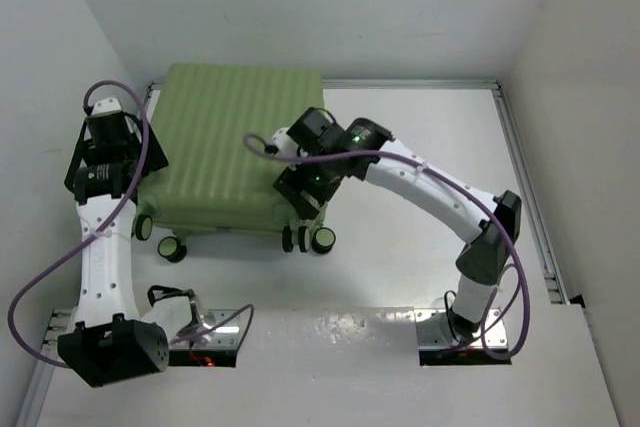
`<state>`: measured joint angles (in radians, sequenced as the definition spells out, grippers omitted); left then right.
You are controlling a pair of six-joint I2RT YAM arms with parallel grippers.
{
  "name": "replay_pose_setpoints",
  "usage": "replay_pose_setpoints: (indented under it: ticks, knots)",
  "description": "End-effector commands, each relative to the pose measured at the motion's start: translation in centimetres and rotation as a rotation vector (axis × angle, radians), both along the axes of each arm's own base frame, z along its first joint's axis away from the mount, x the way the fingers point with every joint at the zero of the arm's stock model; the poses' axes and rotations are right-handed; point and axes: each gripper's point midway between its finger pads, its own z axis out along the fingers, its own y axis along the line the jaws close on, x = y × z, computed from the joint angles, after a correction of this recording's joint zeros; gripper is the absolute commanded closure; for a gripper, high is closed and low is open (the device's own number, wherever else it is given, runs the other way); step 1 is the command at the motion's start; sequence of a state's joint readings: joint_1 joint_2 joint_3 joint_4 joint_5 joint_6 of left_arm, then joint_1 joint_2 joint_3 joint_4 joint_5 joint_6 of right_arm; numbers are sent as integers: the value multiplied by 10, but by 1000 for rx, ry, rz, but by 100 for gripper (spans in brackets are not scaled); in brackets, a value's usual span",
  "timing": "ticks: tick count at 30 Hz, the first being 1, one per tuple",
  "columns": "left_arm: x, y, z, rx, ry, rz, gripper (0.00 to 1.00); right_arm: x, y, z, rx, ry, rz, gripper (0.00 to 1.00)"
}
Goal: Pack the luggage
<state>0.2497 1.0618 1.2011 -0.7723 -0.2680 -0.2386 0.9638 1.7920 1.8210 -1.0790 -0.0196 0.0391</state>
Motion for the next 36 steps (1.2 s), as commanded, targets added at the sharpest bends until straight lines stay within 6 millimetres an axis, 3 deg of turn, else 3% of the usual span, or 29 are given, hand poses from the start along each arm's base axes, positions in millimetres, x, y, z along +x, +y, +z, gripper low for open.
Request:
replay_pose_setpoints:
  ticks: [1,4,6,10,14,17,20,21,23,25,29,31,36]
  knots:
    - [1,-5,16,-27,-105,-9,12,-6,1,34,182,180,-194,23]
    - [0,-3,22,-27,-165,9,10,-7,-7,55,255,276,-293,20]
    - [-2,-5,27,-29,-206,15,9,-3,-13,55,256,269,-350,17]
    - [-5,-5,12,-65,-210,56,6,-20,-22,45,224,327,-367,17]
    - [-20,3,-1,-75,-203,138,6,-37,-11,50,285,392,-326,10]
    - [-22,4,-3,-86,-211,151,6,-38,5,50,294,371,-325,5]
    - [-18,-5,3,-145,-249,112,6,-36,13,38,246,289,-358,5]
    - [-17,-10,6,-164,-264,93,6,-31,11,32,212,211,-392,5]
    - [-17,-15,8,-196,-283,69,6,-34,8,16,171,212,-428,5]
    - [-19,-26,22,-214,-327,12,6,-30,4,3,123,169,-496,5]
    - [-25,-23,69,-156,-454,15,6,-25,-2,-14,46,139,-660,5]
    - [-28,-21,79,-137,-466,15,6,-19,-6,-18,10,23,-699,5]
    - [-55,-8,107,8,-517,55,5,-12,17,-41,19,51,-785,6]
